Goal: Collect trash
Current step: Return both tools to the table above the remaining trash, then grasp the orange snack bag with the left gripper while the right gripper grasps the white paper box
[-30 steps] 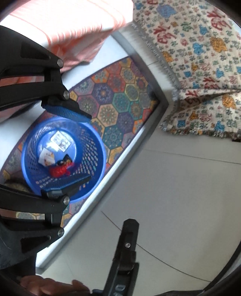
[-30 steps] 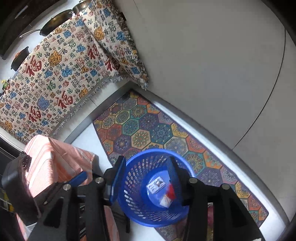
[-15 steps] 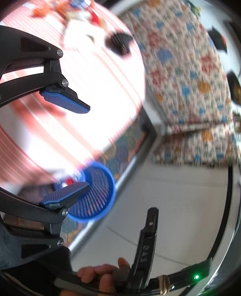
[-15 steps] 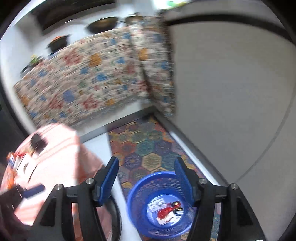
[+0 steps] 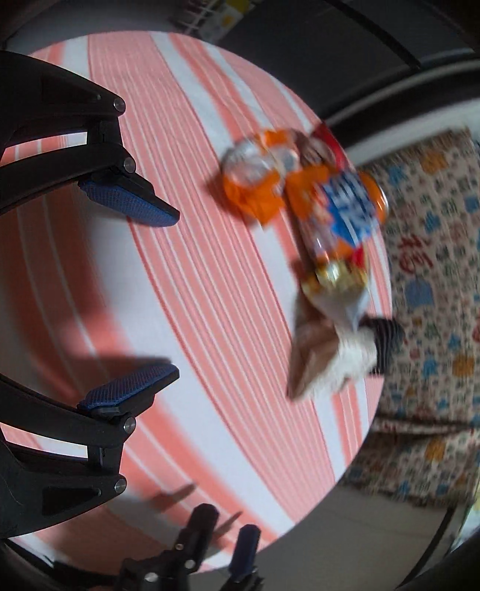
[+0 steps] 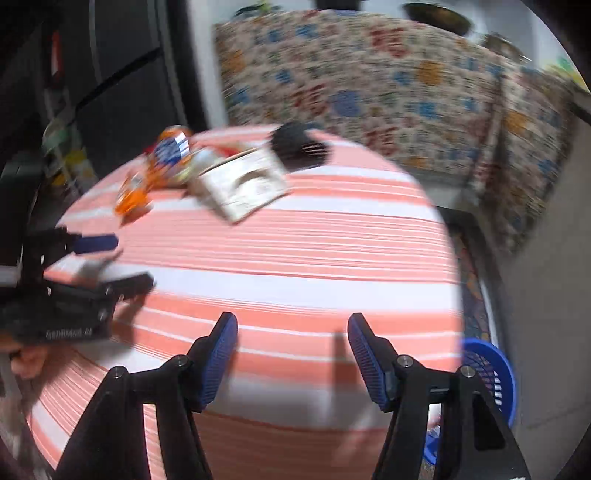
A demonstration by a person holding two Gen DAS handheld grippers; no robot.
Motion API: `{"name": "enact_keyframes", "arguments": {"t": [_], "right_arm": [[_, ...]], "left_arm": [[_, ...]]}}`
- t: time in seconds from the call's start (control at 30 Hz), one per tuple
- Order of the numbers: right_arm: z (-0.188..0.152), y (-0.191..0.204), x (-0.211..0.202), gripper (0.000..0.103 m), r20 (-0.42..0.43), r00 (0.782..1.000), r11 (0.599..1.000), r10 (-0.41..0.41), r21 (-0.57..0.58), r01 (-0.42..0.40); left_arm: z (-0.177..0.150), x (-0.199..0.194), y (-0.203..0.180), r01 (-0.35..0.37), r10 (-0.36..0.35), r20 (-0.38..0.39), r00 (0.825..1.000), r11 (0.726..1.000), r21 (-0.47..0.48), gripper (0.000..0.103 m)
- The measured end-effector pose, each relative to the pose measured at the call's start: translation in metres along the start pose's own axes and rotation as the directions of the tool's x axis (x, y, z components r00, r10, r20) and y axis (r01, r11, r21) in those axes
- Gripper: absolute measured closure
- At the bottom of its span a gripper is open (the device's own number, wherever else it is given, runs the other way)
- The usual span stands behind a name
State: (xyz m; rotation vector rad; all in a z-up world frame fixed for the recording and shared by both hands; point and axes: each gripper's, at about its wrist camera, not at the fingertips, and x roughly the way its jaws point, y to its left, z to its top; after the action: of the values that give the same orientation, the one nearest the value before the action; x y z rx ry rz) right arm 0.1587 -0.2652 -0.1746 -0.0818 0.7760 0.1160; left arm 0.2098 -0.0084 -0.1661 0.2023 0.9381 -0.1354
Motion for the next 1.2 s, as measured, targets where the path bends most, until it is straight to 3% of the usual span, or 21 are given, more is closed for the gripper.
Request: {"name": "enact_keyframes", "arguments": {"t": [0.1,0.17,0.3,0.37,0.6,0.7,0.73,0.77,0.9,1.0,1.2], "right_arm": [[0.007,0.026,0.023,0.039,-0.045,0.999,0.999,0.013,-0.034,-0.014],[0.013,0.037,0.034,0.036,-0.045,0.999,0.998,-0.015,-0.059,0.012],[0.03,0.044,0.048,0.034,-0.062,0.998,0.999,-0.024,-0.039,0.021],[0.038,0.046,0.057,0.03,-0.061,0.998,0.999,-0.032,-0.022,0.031],[0.075,0.038,0.088,0.029,-0.034,0.998,0.993,-0.049,0.102,0.052],[0.08,0.017,0.09,0.044,-0.016,0.998,0.976,-0.056,0.209,0.058],[0.08,0.01,0.09,0.056,-0.017,0.997,0.97,-0.079,0.229,0.08],[0.077,0.002,0.087,0.061,-0.024,0.994,0.963,-0.11,0.245,0.113],[0.065,-0.006,0.076,0.059,-0.059,0.971,0.948,-0.23,0.21,0.237],[0.058,-0.005,0.07,0.058,-0.056,0.973,0.951,-0.223,0.207,0.23],[0.059,0.0,0.073,0.055,-0.058,0.97,0.951,-0.236,0.191,0.243]], "left_arm": [[-0.003,0.002,0.017,-0.028,0.028,0.009,1.0,0.999,-0.037,0.013],[-0.004,0.005,0.025,-0.049,0.05,0.016,0.999,0.997,-0.054,0.0],[-0.008,0.013,0.049,0.016,-0.015,0.004,1.0,0.99,-0.142,0.0],[-0.007,0.014,0.054,0.008,-0.007,0.005,1.0,0.986,-0.164,0.0],[-0.005,0.018,0.057,0.014,-0.013,0.005,1.0,0.985,-0.17,0.0],[-0.005,0.017,0.057,0.015,-0.014,0.006,1.0,0.985,-0.169,0.0],[-0.005,0.018,0.058,0.016,-0.015,0.006,1.0,0.986,-0.168,0.0],[-0.006,0.017,0.058,0.017,-0.016,0.006,1.0,0.986,-0.166,0.0],[-0.009,0.012,0.057,0.02,-0.019,0.007,1.0,0.987,-0.157,0.0],[-0.013,0.007,0.072,0.032,-0.029,0.02,0.999,0.98,-0.198,0.001],[0.008,-0.004,0.101,0.167,-0.142,0.1,0.985,0.932,-0.321,0.001]]}}
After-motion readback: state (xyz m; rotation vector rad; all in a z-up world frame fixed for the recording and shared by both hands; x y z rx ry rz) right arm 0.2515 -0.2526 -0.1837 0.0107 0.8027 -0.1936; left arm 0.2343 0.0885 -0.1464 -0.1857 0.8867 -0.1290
